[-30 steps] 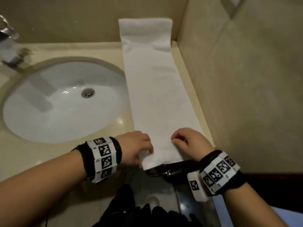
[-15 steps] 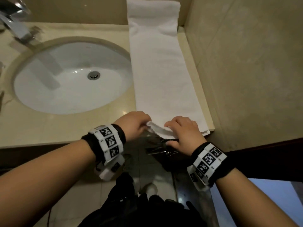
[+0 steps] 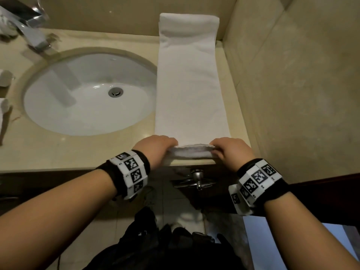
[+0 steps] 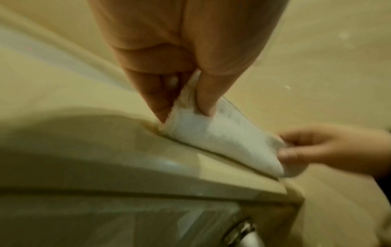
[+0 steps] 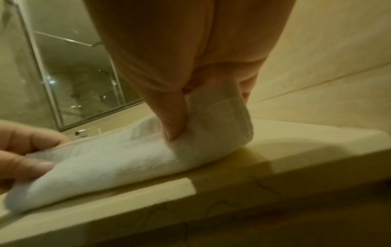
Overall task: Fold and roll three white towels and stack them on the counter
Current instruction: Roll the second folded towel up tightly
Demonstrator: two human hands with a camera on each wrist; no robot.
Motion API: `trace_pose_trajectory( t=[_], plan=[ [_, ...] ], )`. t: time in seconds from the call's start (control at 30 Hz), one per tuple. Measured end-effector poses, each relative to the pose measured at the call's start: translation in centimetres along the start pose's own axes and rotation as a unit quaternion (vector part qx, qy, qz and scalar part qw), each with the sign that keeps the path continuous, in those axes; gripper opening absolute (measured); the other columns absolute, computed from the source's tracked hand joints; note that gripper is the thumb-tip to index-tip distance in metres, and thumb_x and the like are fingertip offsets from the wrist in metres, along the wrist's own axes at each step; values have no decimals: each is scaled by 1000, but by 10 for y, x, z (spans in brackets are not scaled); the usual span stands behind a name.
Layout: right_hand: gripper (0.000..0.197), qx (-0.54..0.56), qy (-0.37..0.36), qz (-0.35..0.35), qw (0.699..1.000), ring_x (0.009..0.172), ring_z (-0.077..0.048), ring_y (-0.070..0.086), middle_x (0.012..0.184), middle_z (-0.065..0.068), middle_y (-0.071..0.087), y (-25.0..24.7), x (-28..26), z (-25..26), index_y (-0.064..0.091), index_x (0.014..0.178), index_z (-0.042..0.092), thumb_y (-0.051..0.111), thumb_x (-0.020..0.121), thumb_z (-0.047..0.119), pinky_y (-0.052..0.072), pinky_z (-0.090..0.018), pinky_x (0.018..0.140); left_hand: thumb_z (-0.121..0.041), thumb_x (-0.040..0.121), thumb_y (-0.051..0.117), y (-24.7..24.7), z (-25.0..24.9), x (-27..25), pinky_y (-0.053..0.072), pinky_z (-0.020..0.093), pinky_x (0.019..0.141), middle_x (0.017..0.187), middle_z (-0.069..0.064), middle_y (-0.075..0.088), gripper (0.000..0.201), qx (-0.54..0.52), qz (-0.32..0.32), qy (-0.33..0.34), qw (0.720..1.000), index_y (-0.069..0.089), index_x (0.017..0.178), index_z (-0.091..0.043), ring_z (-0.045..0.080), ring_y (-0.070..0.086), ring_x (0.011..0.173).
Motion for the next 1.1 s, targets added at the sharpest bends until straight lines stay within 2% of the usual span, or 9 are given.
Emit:
trace_pose_trajectory(
  t=[0.1,0.2,0.33,0.47,0.57,0.7,0.83,0.97,1.1],
  plan=[
    [20,31,56,-11,998,94,-30,59,100,-7,66,-1,-5,-20,58,106,20,48,90,27,38,-29,72,-21,92,48,-4,27,0,35,27,81,117,10,62,27,-103,-4,-75,992,55,117,-16,27,55,107],
    [22,113,126,-10,986,96,-29,58,104,-10,65,1,3,-34,56,107,16,48,90,28,38,-28,73,-20,89,52,-7,46,4,33,24,79,113,11,63,24,-168,-21,-125,978,59,111,-13,26,55,104],
    [27,57,158,-51,984,105,-29,53,113,-9,60,-5,15,-36,58,108,16,55,86,32,39,-34,85,-20,84,56,-17,40,14,41,31,85,115,10,55,27,-72,-54,-108,990,55,110,-14,28,52,103],
    [27,-52,72,-164,982,103,-30,48,110,-8,54,-23,9,-11,58,106,17,63,80,22,35,-38,85,-19,87,50,-25,11,15,39,38,82,115,13,52,25,81,-86,12,993,57,109,-11,32,48,103],
    [20,-23,-29,-100,994,96,-28,53,100,-6,59,-8,7,7,62,98,15,60,83,28,38,-35,80,-22,91,46,-11,5,12,40,35,86,115,8,55,22,92,-25,53,994,57,109,-14,28,49,104],
    [43,-30,-62,-55,996,102,-25,52,110,-5,58,4,0,9,60,106,16,70,73,40,36,-34,87,-51,82,55,0,8,-1,41,35,91,122,3,50,51,116,5,80,990,49,121,-18,25,48,109],
    [25,-38,-81,-76,993,95,-30,58,104,-8,63,-4,3,14,61,103,11,63,79,19,41,-36,82,-25,83,53,-8,4,-3,40,35,90,123,5,54,40,148,-34,106,983,51,122,-17,28,51,108],
    [21,40,-12,-79,996,85,-31,60,94,-9,66,-13,12,-2,55,107,16,50,87,18,39,-30,67,-21,84,48,-18,18,4,42,33,78,109,9,62,34,42,-33,30,998,52,117,-16,29,56,95],
    [28,153,109,-3,982,96,-28,58,111,-9,61,0,24,-27,45,116,19,48,89,25,37,-27,72,-21,89,47,-16,47,8,36,25,73,106,9,61,31,-113,-26,-72,991,48,120,-16,19,49,81]
  ],
)
Point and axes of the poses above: each hand's wrist, its own x-axis towards the middle knuckle, its own y-axis out of the palm, z = x × y, the point moved 9 cm from there along x, towards the middle knuckle
